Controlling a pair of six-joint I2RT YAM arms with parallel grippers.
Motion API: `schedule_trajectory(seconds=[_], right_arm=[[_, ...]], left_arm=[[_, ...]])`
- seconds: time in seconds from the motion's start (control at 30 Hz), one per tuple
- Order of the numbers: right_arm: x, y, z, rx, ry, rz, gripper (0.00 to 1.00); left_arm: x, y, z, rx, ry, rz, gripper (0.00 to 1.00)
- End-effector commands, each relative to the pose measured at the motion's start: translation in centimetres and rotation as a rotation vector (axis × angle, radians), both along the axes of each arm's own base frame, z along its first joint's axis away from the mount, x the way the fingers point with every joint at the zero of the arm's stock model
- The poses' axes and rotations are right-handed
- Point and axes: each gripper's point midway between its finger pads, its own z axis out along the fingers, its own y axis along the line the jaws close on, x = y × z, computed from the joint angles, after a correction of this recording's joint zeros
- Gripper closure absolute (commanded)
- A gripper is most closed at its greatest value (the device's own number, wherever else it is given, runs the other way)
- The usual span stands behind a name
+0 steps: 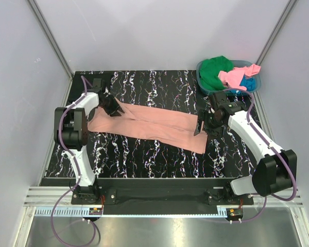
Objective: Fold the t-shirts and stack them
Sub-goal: Fold the tshirt
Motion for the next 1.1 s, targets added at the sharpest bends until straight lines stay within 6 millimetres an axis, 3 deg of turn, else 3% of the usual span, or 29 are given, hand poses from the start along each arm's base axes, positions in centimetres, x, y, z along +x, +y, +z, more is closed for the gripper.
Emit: schedule_trajectory(seconds=[0.0,0.07,0.13,0.17,0.27,0.3,0.33,0.47,0.5,0.57,0.73,1.07], right_arm=[[1.1,0.1,1.2,0.006,-0.047,0.001,0.23],[1.1,0.0,1.1,0.004,-0.045,-0.001,0.23],[1.0,0.0,1.3,0.002,-0.047,-0.002,0.23],[1.0,-0.1,1.3,0.001,-0.045,-0.001,0.23],[1.0,-0.2,1.4,-0.002,-0.045,0.002,0.22],[0.8,-0.2,1.4,-0.001,-0.042,0.001,0.23],[0.8,-0.2,1.3,-0.001,-0.041,-0.001,0.23],[0.4,-0.1,1.3,0.011,-0.048,-0.008,0.23],[0.4,-0.1,1.3,0.015,-0.056,-0.011,0.22],[0.1,-0.1,1.0,0.017,-0.047,-0.011,0.22],[0.0,-0.1,1.1,0.021,-0.052,-0.012,0.22],[-0.2,-0.6,1.6,0.005,-0.065,-0.023,0.22]], left_arm=[[3.3,-3.2,2.5,-0.064,-0.113,-0.070,0.68],[4.9,-5.3,3.7,-0.105,-0.164,-0.102,0.72],[5.8,-6.6,3.2,-0.116,-0.150,-0.122,0.75],[6.6,-7.8,4.6,-0.120,-0.181,-0.139,0.75],[6.4,-8.2,5.6,-0.066,-0.188,-0.139,0.69],[5.3,-6.6,5.8,0.012,-0.171,-0.096,0.48],[4.5,-5.7,5.8,0.054,-0.162,-0.073,0.42],[0.6,-0.1,4.7,0.233,-0.101,0.036,0.37],[0.1,0.8,5.1,0.255,-0.108,0.054,0.37],[-1.2,1.8,3.8,0.282,-0.070,0.054,0.37],[-2.1,3.1,2.1,0.339,-0.007,0.058,0.39],[-0.6,3.1,0.4,0.324,0.020,0.067,0.49]])
